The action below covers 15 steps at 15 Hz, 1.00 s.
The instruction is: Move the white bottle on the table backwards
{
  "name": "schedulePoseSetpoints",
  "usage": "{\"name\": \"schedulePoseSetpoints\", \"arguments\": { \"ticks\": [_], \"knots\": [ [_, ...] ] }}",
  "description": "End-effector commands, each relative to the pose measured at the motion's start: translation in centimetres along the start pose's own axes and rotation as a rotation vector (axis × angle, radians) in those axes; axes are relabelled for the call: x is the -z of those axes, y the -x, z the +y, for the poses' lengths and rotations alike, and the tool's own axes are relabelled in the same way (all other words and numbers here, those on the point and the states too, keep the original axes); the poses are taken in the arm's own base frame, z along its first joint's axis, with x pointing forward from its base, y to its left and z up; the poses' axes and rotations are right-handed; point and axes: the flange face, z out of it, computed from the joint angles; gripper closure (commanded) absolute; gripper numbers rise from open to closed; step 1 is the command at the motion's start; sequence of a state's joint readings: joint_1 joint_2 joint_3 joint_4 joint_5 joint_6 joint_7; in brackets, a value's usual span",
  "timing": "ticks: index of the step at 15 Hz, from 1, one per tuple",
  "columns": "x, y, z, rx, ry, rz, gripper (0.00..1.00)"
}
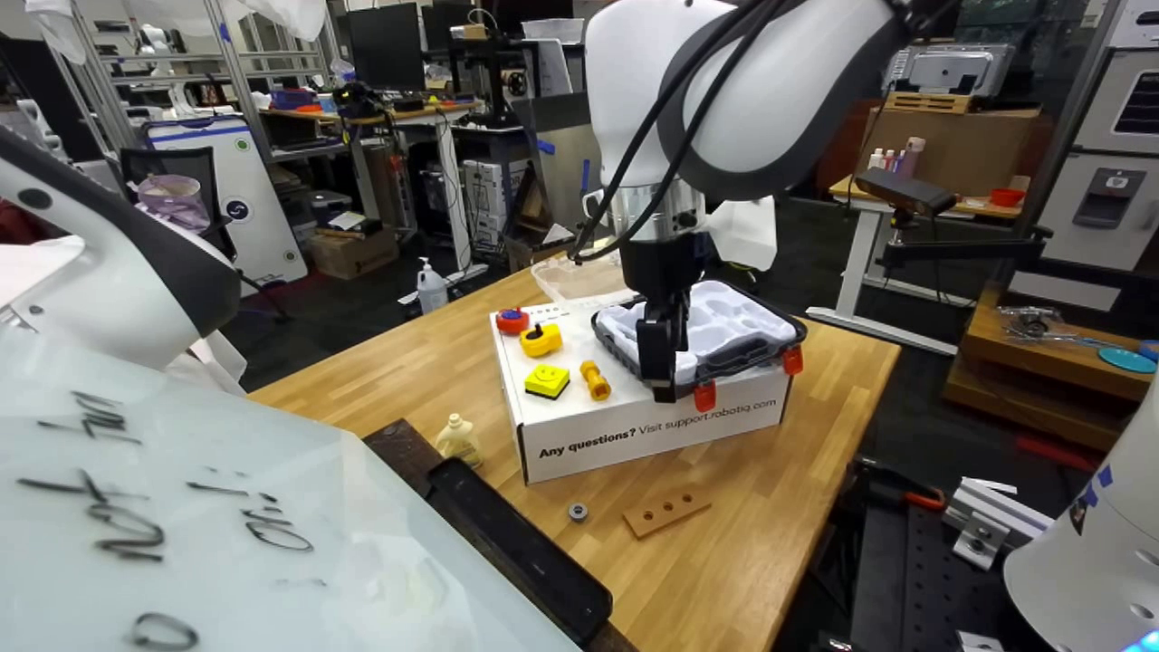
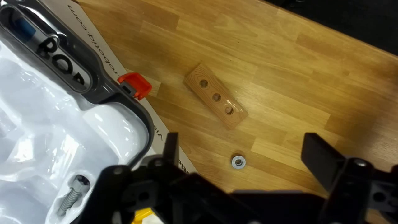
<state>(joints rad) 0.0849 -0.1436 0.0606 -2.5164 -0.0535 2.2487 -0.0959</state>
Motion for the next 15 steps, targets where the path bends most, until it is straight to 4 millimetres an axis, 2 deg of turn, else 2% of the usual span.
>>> {"name": "schedulePoseSetpoints", "arguments": {
  "ticks": [1, 15],
  "knots": [
    [0.03, -0.01, -0.01, 0.0, 0.0, -0.001, 0.0],
    [0.03, -0.02, -0.01, 0.0, 0.0, 0.0, 0.0]
  ]
}}
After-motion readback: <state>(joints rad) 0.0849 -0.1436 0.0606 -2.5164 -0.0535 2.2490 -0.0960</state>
